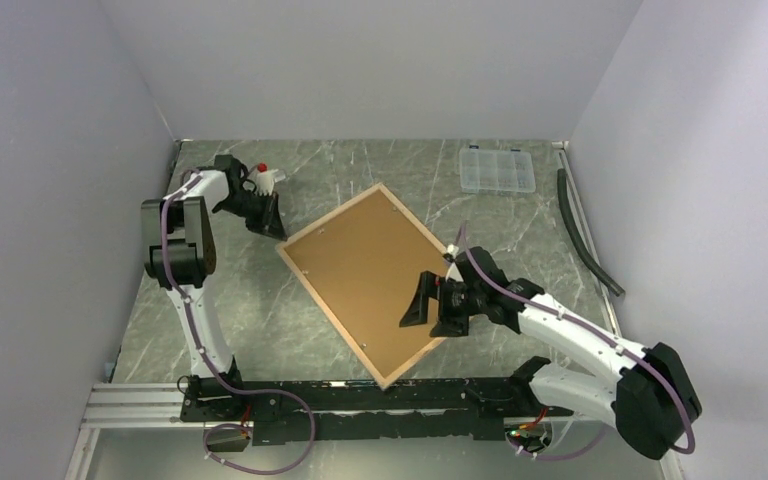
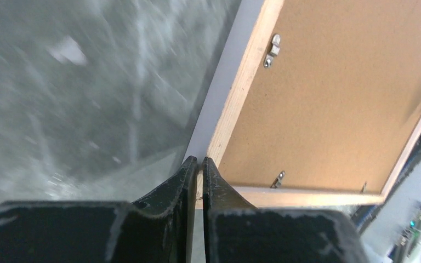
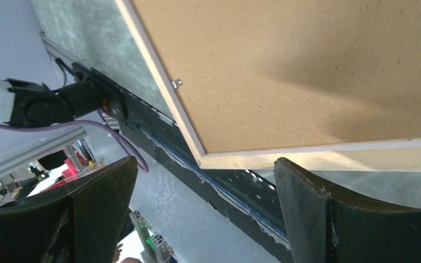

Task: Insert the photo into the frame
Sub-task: Adjust the photo frame at the center of the board, then install the photo frame at the center of the board.

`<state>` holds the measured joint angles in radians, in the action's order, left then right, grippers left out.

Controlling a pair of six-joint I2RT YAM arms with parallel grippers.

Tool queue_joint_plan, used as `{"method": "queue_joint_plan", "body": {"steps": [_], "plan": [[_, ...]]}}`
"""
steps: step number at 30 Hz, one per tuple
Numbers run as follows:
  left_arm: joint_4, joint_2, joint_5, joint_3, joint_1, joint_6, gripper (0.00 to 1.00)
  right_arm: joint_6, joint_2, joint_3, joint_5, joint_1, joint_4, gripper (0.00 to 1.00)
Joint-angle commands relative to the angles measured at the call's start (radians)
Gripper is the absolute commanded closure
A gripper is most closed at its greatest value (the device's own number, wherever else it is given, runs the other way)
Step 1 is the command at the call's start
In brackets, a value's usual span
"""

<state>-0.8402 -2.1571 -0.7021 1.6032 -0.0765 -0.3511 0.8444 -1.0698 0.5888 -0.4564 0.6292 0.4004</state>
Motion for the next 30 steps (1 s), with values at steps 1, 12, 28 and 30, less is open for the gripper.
{"method": "queue_joint_plan", "body": {"steps": [1,12,28,30], "plan": [[-0.095,0.093,0.033,-0.161,0.019,-0.064,0.88,0.056,0.080,-0.075,-0.007,-0.029,0.030,0.00],[-0.318,0.320,0.015,-0.277,0.020,-0.196,0.82,0.006,0.091,-0.081,0.076,-0.120,0.067,0.00],[-0.204,0.018,-0.013,0.092,-0.003,-0.029,0.63,0.081,-0.035,0.074,0.203,0.001,-0.103,0.00],[-0.203,0.009,-0.036,0.071,0.006,-0.041,0.63,0.095,-0.108,0.094,0.214,0.031,-0.172,0.00]]}}
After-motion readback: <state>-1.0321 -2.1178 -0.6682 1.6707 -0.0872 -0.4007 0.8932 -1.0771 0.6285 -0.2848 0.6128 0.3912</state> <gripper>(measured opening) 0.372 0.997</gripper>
